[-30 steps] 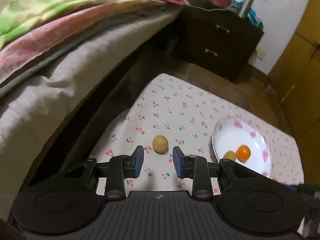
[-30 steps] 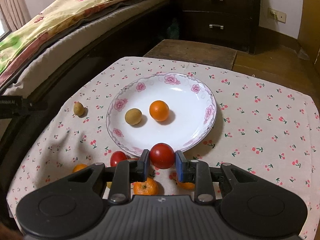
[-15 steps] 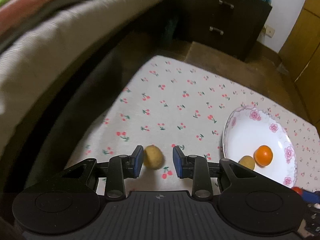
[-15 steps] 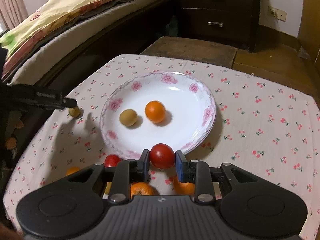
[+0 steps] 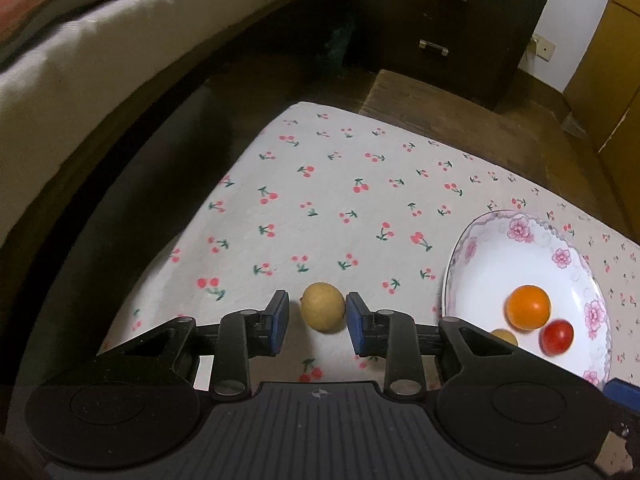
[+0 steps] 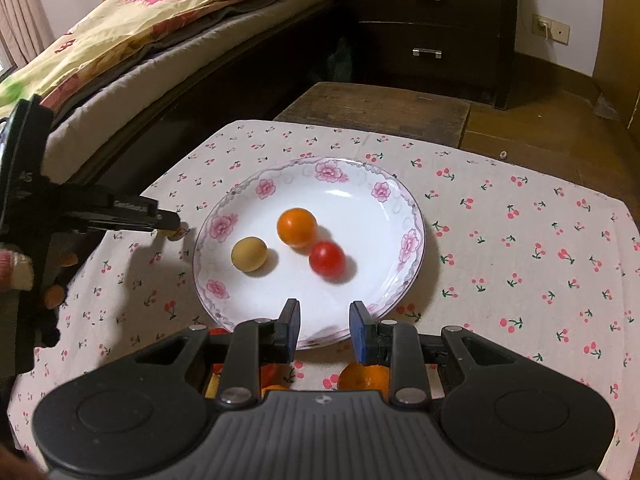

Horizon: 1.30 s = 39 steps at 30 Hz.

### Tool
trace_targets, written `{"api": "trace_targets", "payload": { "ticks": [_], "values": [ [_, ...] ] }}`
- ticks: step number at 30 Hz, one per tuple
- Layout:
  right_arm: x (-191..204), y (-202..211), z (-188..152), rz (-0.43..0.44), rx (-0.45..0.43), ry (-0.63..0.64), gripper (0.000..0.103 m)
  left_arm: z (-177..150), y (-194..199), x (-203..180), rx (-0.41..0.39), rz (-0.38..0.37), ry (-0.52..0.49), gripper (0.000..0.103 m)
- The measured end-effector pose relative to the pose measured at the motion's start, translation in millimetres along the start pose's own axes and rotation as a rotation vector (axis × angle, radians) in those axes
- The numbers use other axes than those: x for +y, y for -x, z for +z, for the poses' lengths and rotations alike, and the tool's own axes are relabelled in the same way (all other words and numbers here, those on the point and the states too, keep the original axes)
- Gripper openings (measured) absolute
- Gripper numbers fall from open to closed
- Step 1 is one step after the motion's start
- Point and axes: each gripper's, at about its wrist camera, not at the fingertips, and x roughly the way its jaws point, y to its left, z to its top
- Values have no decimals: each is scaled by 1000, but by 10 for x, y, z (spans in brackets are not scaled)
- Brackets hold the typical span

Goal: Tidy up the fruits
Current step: 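Lower the tan fruit into the white plate and open the left tool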

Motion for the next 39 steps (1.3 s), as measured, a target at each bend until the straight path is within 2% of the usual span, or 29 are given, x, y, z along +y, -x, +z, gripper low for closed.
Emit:
{"api": "trace_targets", "payload": {
  "ticks": [6, 18, 26, 32, 35, 37, 39],
  "values": [
    [-39, -67, 43, 3, 5, -2, 28, 47, -123, -50, 17, 8, 0, 37],
    [-73, -62, 59, 10, 8, -9, 29, 61, -134, -97, -5, 22, -9, 35],
    [-85, -57, 64, 6, 2, -15, 28, 18, 194, -180, -37, -53, -21, 35],
    [-56, -10, 63, -7, -7, -7, 29, -124, 367, -631, -44, -135, -136, 36],
    [-79, 7, 54, -13, -6, -13, 29, -156, 354, -749, -44, -143, -162, 39],
    [-102, 17, 58, -13, -10, -22, 29, -161, 351, -770, -43, -149, -162, 45],
    [-117, 31, 64, -12, -14, -25, 29, -160, 350, -765, -47, -149, -163, 45]
  ]
}}
